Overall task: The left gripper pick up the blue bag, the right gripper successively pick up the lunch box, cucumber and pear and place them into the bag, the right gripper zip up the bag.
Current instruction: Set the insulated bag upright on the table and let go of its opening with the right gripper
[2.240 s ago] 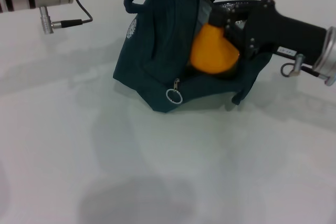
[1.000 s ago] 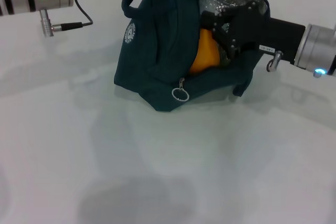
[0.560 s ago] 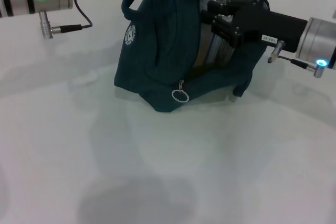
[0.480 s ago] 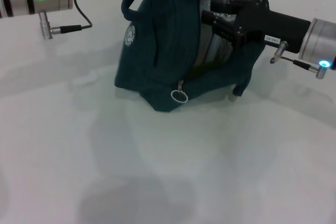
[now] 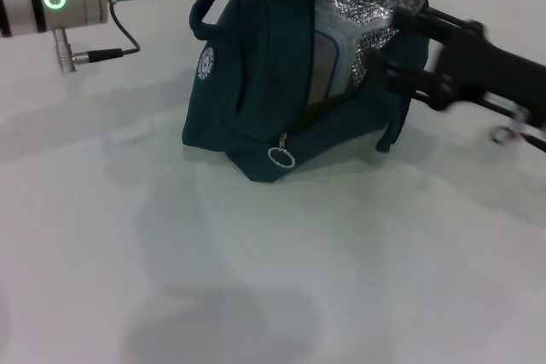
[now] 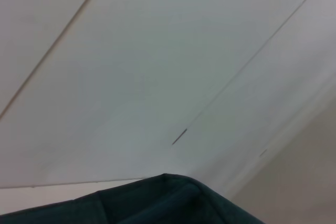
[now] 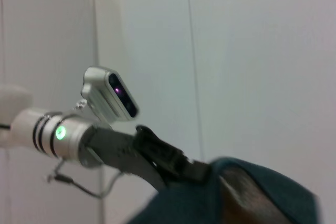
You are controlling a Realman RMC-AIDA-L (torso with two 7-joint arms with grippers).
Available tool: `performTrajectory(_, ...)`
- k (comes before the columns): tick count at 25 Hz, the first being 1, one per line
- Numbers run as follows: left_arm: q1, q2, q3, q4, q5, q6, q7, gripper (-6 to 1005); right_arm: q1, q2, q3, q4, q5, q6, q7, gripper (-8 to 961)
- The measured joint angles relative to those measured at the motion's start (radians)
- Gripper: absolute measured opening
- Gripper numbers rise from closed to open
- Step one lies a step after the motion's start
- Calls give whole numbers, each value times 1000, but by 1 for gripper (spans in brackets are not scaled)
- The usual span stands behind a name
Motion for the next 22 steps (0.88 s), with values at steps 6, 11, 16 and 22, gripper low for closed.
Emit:
performTrajectory(6,14,3,-1,0,-3,-1,1,88,-125,-6,103,54,3,22,-161,669)
performTrajectory(11,16,3,-2,0,-3,-4,0,88,-132,-6,203,161,2,42,-241,700)
performTrajectory(16,12,0,-2,0,-3,-7,-3,88,-85,1,193,169,2,166,-245,699)
performTrajectory(22,13,-3,0,0,-3,-7,-4,88,56,3,137,225,-3,259,-196,697)
